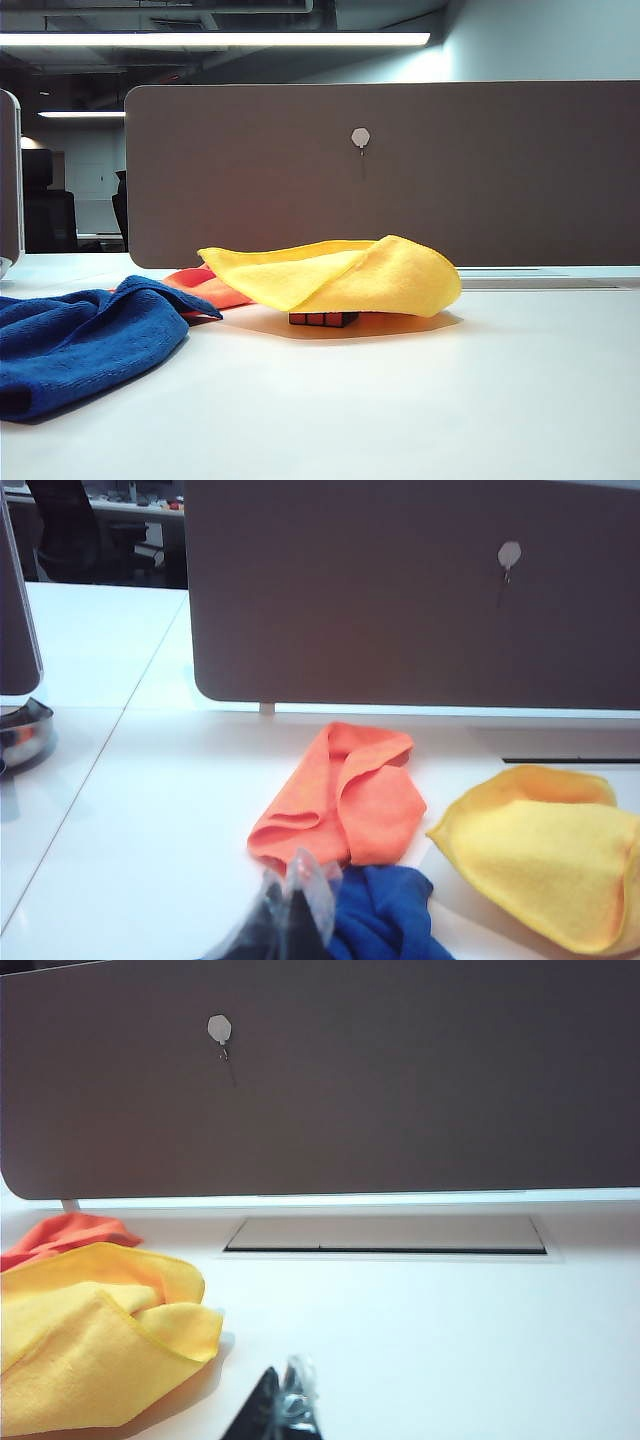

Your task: Pick up a rag that is the same color as the top surface of the Rubik's Cube and cover the cube with it.

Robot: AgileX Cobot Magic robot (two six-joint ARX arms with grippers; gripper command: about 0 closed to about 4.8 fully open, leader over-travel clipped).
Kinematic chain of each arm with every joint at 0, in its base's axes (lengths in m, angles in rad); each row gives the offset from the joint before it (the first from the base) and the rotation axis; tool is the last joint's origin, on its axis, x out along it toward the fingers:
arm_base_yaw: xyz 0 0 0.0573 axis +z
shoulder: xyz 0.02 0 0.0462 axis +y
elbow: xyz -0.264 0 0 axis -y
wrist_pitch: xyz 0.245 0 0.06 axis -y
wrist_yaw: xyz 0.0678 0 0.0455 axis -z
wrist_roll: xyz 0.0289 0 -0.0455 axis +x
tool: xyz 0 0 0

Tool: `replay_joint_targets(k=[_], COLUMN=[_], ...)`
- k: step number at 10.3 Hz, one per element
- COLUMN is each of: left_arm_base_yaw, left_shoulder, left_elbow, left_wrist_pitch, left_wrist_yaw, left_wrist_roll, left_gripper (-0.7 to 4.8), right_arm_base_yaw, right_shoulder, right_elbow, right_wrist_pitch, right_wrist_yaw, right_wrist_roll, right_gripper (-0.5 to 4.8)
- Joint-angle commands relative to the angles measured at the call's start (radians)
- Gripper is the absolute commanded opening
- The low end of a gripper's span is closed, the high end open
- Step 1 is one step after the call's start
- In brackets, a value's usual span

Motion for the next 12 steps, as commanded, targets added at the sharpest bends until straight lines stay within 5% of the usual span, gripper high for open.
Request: replay_joint_targets(k=[1, 6, 12], left_arm_base_yaw=[0.0, 0.0, 0.0], left_shoulder=[-0.035, -0.086, -0.086], left_elbow=[0.001, -0.003, -0.112], left_wrist_pitch=[-0.048, -0.142, -0.045], left_wrist_yaw=[-0.003, -0.003, -0.021], left_wrist_roll=[-0.026, -0.028, -0.112], left_gripper=[-0.05, -0.05, -0.05], right_arm_base_yaw=[0.006, 0.142, 0.155], right_shoulder=[-0.043, -0.061, -0.062], right_elbow=[-0.028, -0.055, -0.055], right_wrist_pitch=[0.023, -0.053, -0.043], right_wrist_yaw=[-0.002, 0.114, 0.217], right_wrist_roll=[0.009, -0.035, -0.109], right_gripper=[-0.06, -0.06, -0.05])
